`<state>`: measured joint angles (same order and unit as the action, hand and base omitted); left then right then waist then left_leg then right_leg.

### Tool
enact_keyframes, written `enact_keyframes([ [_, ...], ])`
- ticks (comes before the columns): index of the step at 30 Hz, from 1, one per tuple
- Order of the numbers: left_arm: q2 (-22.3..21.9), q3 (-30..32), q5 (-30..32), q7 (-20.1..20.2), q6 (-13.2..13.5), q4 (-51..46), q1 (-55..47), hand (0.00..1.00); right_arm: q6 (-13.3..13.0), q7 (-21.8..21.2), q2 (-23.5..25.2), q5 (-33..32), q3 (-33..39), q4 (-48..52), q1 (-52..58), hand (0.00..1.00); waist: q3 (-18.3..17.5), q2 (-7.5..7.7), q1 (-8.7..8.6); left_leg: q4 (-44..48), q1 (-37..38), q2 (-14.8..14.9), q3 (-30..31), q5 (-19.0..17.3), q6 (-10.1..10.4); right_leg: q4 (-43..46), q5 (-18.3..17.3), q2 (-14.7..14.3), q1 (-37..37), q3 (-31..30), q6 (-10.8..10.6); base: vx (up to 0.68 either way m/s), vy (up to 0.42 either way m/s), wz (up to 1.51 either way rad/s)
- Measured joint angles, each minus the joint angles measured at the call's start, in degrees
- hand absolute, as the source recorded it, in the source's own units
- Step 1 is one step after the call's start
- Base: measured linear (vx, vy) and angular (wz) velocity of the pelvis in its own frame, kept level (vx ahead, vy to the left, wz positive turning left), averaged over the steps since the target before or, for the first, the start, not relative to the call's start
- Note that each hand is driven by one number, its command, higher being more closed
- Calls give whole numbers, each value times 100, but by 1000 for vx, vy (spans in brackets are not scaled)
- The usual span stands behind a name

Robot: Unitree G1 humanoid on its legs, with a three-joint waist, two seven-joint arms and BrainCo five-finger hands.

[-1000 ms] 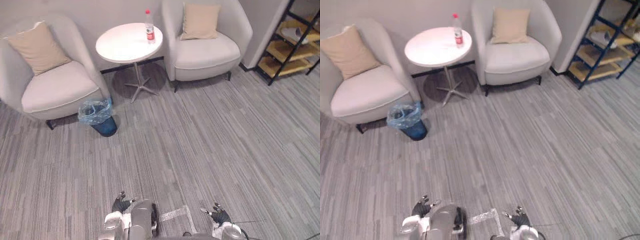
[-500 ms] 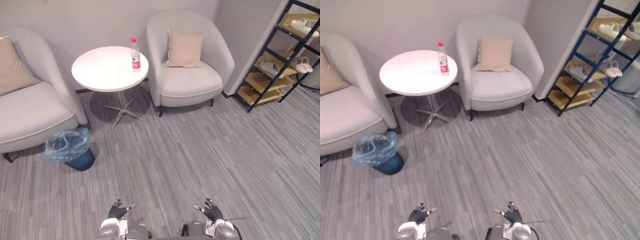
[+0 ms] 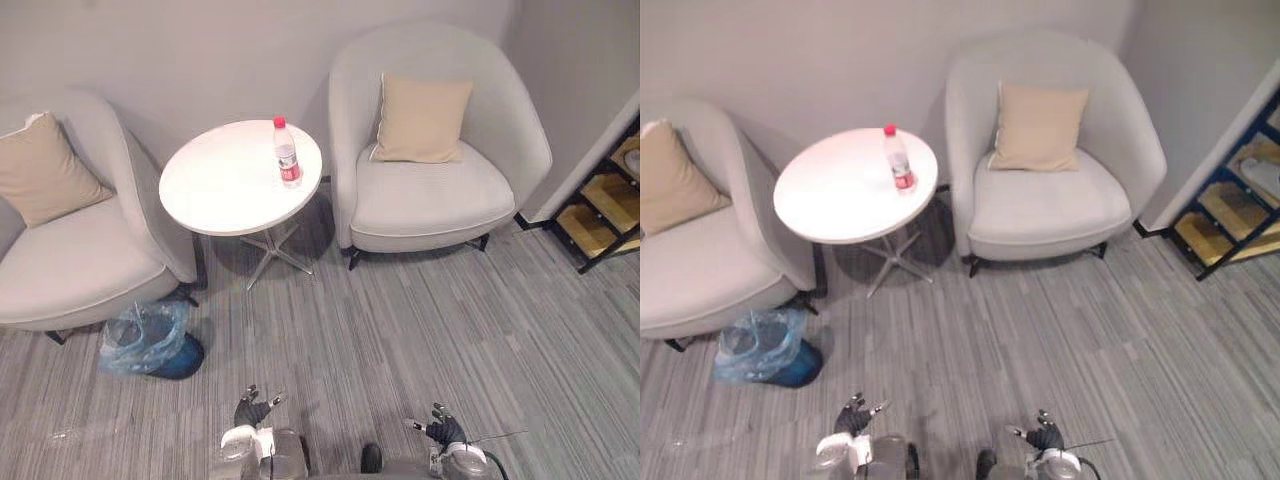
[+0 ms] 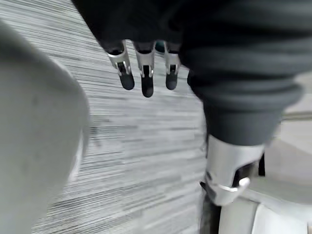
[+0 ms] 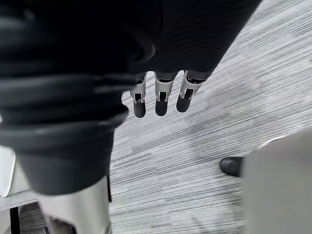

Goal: Gather rubbish on tea table into small bin, then transfer packed bag to large trash can.

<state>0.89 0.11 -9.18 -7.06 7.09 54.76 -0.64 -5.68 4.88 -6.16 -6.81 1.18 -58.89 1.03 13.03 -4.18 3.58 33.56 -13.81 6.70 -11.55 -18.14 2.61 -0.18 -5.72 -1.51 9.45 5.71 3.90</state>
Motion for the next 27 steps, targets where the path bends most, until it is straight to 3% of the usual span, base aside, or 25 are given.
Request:
enact_keyframes([
  [1, 8, -16, 1, 3, 0, -1, 4, 0, 0, 7, 6, 0, 0, -2, 3, 0, 4, 8, 0, -285, -30, -45, -51, 118, -9, -41, -25, 29, 59, 12, -25, 413, 76, 4],
  [3, 25, -121, 2, -3, 9, 3, 7, 0, -2, 32, -4, -1, -7, -54, 6, 0, -5, -9, 17, -1260, -92, -173, -196, 716, -99, -129, -168, 63, 272, 11, -177, 319, 106, -2],
  [4, 46, -127, 1, 0, 12, 6, 7, 0, -1, 40, -2, -1, -50, -73, 14, 0, -11, -7, 66, -1320, -100, -190, -155, 1223, -313, -114, -312, 56, 372, -9, -294, 389, 178, -10],
  [5, 97, -121, 0, 8, 9, 42, 34, 0, 1, 44, 75, -2, -154, -97, 14, 0, -64, 153, 112, -1157, -90, -302, -189, 1205, -484, 18, -532, 182, 430, -35, -401, 411, 175, -10],
  [6, 143, -119, 0, 15, 5, 56, 34, 0, -1, 35, 120, 4, -173, -98, 18, 0, -132, 176, 117, -1123, -89, -354, -208, 1039, -503, 188, -659, 243, 384, -43, -444, 529, 162, -4],
  [8, 207, -119, -4, 70, -18, 222, 101, 0, -2, -9, 136, 12, -184, -93, 7, 0, -150, 261, 144, -1147, 215, -424, -210, 699, -579, 2050, -887, 352, -268, -152, -707, 422, 132, -3],
  [9, 228, -127, -3, 74, -20, 239, 103, 0, -5, -13, 139, 12, -184, -88, 7, 0, -152, 286, 142, -1175, 318, -443, -215, 654, -582, 2537, -878, 380, -451, -195, -744, 313, 149, 0],
  [10, 299, -128, -10, 84, -27, 285, 109, 0, -9, -24, 133, 13, -184, -69, 7, 0, -139, 377, 138, -1271, 588, -542, -195, 537, -583, 3661, -786, 486, -870, -302, -991, 400, 147, 19],
  [11, 395, -140, -11, 88, -61, 364, 108, 0, -17, -43, 165, 15, -175, -56, 19, 0, -138, 460, 102, -1354, 926, -692, -139, 383, -591, 4752, -783, 607, -1232, -349, -1065, 510, 136, 32],
  [13, 468, -176, -13, 83, -127, 460, 40, 0, -28, -105, 163, 18, -171, -48, 23, 0, -130, 528, 4, -1556, 1579, -799, -7, 252, -641, 5237, -1065, 765, -1496, -52, -848, 463, 63, 59],
  [15, 458, -161, -13, 83, -129, 460, 29, 0, -41, -148, 144, 65, -159, -24, -2, 0, -142, 500, -56, -1829, 1880, -797, 154, 220, -650, 4770, -1190, 717, -1804, 174, -719, 408, 22, 53],
  [17, 383, -92, -11, 76, -139, 456, -1, 0, -34, -164, 52, 94, -84, 66, -5, 0, -76, 350, -90, -2075, 2204, -618, 408, 194, -597, 3371, -1104, 229, -2194, 81, -607, 591, -13, 48],
  [19, 359, -85, -10, 80, -141, 443, -57, 0, -32, -162, 55, 114, -68, 119, 2, 0, -81, 296, -130, -2068, 2292, -538, 548, 147, -503, 2325, -625, -71, -2136, -174, -504, 386, -39, 45],
  [20, 396, -3, -5, 99, -140, 441, -88, 0, -18, -161, 122, 110, -21, 116, 71, 0, -132, 409, -137, -2044, 2408, -643, 744, 21, -315, 1371, 419, -132, -2027, -324, -202, 504, -106, 51],
  [21, 261, 149, -2, 109, -159, 538, -64, 0, -1, -171, 81, 115, 109, 137, 71, 0, -140, 244, -130, -2002, 2549, -497, 904, -113, -235, 1454, 655, -190, -1913, -200, -46, 504, -106, 56],
  [24, -57, 355, 21, 149, -131, 432, -34, 0, 60, -139, 31, 115, 323, 128, 123, 0, -243, 2, -148, -1322, 2247, -341, 1055, 74, -19, 929, 498, -177, -1472, 137, 45, 488, -126, 69],
  [25, -73, 397, 21, 167, -133, 416, -17, 0, 66, -137, 28, 115, 322, 131, 123, 0, -238, -8, -137, -1075, 2149, -343, 1028, 109, 42, 849, 493, -177, -1378, 165, 52, 340, -95, 59],
  [26, -85, 504, 26, 231, -135, 303, -10, 0, 105, -134, 47, 114, 312, 154, 137, 0, -203, 40, -116, -188, 1779, -245, 842, 275, 243, 626, 439, -120, -1063, 188, 89, 272, -53, 47],
  [27, -98, 510, 42, 234, -128, 265, -11, 0, 120, -129, 62, 112, 317, 162, 159, 0, -185, 58, -94, 468, 1558, -27, 498, 129, 149, 497, 380, -96, -761, 296, 147, 263, -37, 43],
])
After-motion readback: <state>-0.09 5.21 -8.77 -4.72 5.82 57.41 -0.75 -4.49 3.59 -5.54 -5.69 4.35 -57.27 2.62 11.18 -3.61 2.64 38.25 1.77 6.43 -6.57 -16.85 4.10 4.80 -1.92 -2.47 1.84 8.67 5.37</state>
